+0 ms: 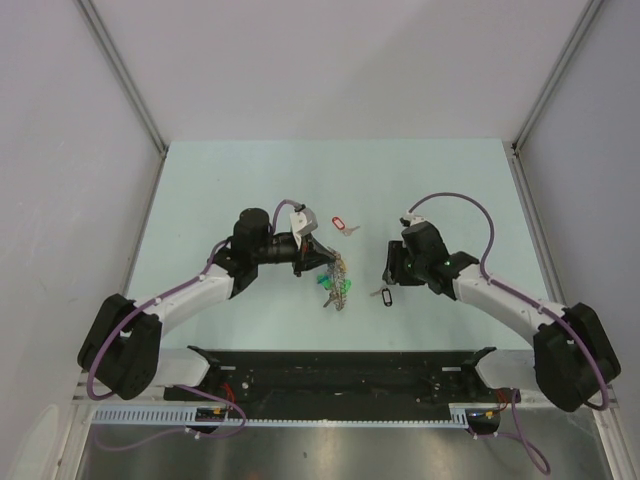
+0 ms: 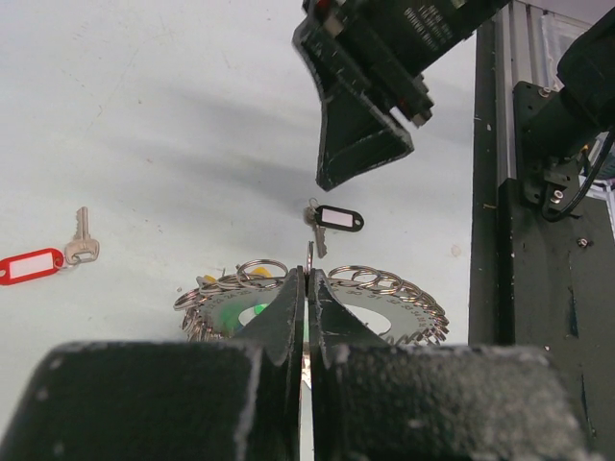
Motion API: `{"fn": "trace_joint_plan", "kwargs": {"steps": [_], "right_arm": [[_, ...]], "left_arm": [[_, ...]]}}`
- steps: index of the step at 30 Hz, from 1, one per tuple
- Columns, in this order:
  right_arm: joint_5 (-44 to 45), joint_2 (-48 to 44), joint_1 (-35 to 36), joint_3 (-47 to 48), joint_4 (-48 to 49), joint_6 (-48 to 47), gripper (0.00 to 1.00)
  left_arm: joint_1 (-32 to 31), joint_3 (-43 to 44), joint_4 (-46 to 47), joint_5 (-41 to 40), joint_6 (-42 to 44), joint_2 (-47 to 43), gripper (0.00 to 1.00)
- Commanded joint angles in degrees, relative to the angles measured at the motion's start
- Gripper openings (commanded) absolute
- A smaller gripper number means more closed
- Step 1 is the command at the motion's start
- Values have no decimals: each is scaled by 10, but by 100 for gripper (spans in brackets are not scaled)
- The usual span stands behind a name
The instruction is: Put the keys on the keyring
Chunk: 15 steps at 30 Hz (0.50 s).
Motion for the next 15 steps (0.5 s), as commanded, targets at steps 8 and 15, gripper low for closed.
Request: {"fn": "trace_joint_plan", "kwargs": {"steps": [8, 15], "right_arm": [[-39, 108, -5, 43, -1, 19, 37], [-37, 153, -5, 47, 37, 21, 33]], "left_arm": [[-2, 33, 11, 2, 1, -17, 0], [-3, 34, 6, 2, 3, -17, 1]]}}
